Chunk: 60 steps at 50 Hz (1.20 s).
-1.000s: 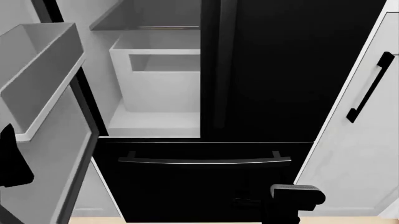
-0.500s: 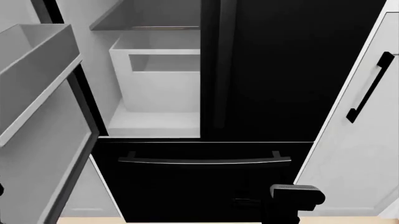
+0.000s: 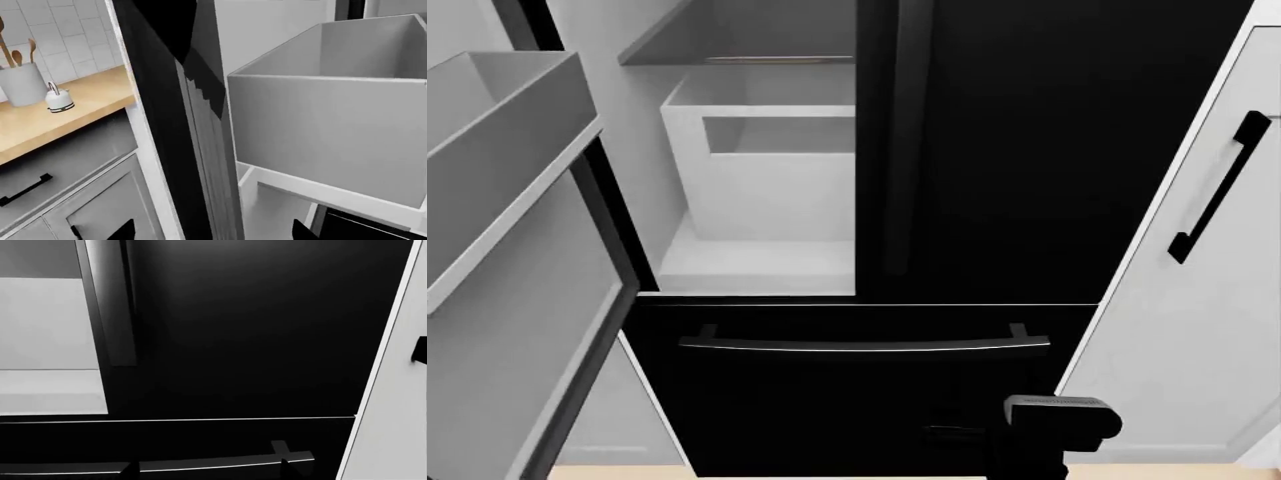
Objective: Open the fridge doors
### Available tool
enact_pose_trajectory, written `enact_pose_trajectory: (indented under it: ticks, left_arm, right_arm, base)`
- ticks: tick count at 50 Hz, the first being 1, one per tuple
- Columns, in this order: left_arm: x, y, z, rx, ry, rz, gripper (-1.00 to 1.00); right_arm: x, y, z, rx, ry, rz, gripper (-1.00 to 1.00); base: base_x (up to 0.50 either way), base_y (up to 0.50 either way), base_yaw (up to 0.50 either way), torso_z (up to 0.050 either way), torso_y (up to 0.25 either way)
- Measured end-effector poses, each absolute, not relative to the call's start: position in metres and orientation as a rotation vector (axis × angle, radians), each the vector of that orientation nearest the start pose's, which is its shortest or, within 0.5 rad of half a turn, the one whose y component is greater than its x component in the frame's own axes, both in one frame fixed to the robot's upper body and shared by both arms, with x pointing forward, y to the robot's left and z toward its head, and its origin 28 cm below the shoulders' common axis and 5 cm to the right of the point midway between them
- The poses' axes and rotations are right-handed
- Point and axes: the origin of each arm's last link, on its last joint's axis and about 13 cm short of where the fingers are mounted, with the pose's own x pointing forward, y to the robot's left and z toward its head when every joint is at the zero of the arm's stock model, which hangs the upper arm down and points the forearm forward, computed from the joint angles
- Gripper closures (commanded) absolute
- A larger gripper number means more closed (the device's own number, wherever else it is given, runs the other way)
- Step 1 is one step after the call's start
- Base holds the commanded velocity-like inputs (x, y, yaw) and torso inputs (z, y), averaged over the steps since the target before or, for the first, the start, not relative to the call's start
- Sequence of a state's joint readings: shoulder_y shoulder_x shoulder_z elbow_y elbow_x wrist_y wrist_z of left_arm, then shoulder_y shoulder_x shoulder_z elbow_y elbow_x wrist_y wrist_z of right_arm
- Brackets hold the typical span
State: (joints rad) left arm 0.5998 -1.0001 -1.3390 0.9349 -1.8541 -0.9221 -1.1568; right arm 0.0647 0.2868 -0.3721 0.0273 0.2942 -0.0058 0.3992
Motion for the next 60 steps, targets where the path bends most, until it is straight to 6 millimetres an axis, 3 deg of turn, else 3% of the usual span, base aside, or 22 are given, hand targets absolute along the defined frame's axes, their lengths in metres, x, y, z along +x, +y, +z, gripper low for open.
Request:
enact_pose_trajectory:
  ticks: [18, 34, 60]
  left_arm:
    - [0.072, 0.302, 0.268, 0.145, 0.069, 0.482, -1.0]
    - [0.06, 0.286, 0.271, 0.102, 0.049, 0.357, -1.0]
    - [0.07, 0.268, 0.234, 0.065, 0.063, 0.156, -1.0]
  right_arm:
    - [0.211, -0.095, 0.01, -0.02, 0.057, -0.05, -1.0]
    - [0.211, -0.095, 0.011, -0.024, 0.052, -0.052, -1.0]
    - [0.211, -0.094, 0.011, -0.033, 0.046, -0.055, -1.0]
  base:
    - [0.0, 0.0, 0.0, 0.0, 0.0]
    - [0.0, 0.0, 0.0, 0.0, 0.0]
    - [0.0, 0.0, 0.0, 0.0, 0.0]
